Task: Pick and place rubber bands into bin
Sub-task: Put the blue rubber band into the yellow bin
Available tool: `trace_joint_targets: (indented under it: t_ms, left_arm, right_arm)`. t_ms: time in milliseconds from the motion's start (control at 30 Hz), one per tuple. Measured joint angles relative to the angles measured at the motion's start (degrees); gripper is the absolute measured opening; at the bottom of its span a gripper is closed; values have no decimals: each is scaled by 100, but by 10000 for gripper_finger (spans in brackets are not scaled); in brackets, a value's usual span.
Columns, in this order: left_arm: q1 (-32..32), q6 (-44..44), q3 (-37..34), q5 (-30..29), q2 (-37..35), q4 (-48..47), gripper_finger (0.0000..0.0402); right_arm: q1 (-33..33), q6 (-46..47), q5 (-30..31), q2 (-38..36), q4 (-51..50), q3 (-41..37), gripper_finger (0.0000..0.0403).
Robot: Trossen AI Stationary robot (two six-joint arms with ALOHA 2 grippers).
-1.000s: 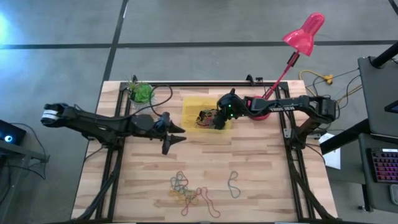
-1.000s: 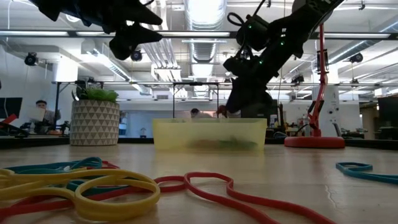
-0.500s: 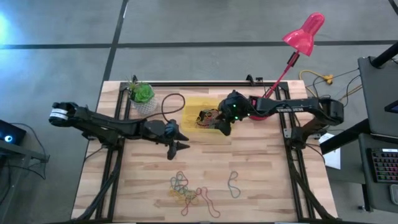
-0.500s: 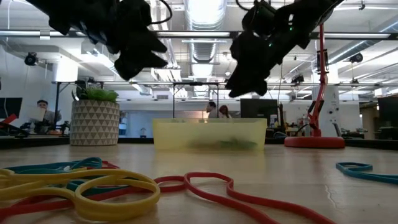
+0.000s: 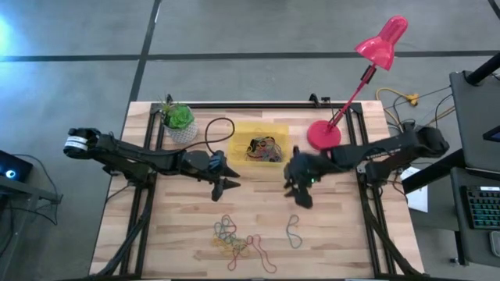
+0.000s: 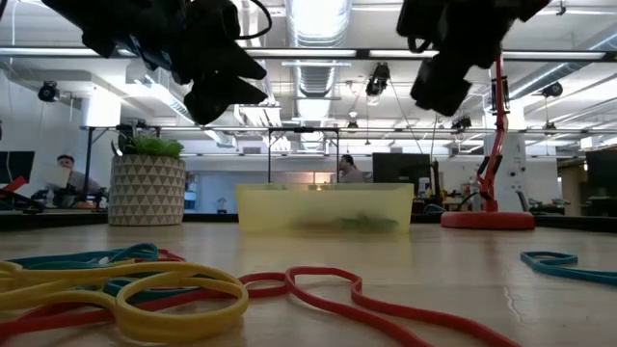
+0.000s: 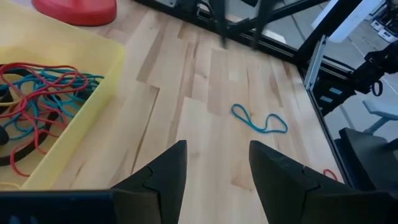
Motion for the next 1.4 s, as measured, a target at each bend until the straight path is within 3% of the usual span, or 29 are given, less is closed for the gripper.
trace_joint_targets:
  t_ms: [133, 267, 433, 700, 867, 1033, 1400]
  left_arm:
    - [-2, 4, -7, 28, -2, 7, 158]
    - [-9, 182, -33, 491, -2, -58, 158]
    - [-75, 296, -46, 837, -2, -269, 158]
    - [-101, 251, -48, 900, -2, -424, 158]
    - [-238, 15, -48, 977, -11, -437, 158]
    - [-623, -366, -42, 1027, -6, -686, 152]
    - [-1648, -805, 11, 265, 36, -1219, 107]
  right_arm:
    - [694, 389, 329, 138, 27, -43, 144]
    - [1274, 752, 625, 385, 113, -83, 144]
    - [1693, 1013, 1005, 818, 897, -116, 145]
    - [1781, 568, 1022, 1940, 2793, 27, 135]
    - [1777, 552, 931, 2593, 2831, 460, 132]
    - [1779, 526, 326, 2868, 2825, 610, 131]
    - [1769, 385, 444, 2475, 2334, 325, 111]
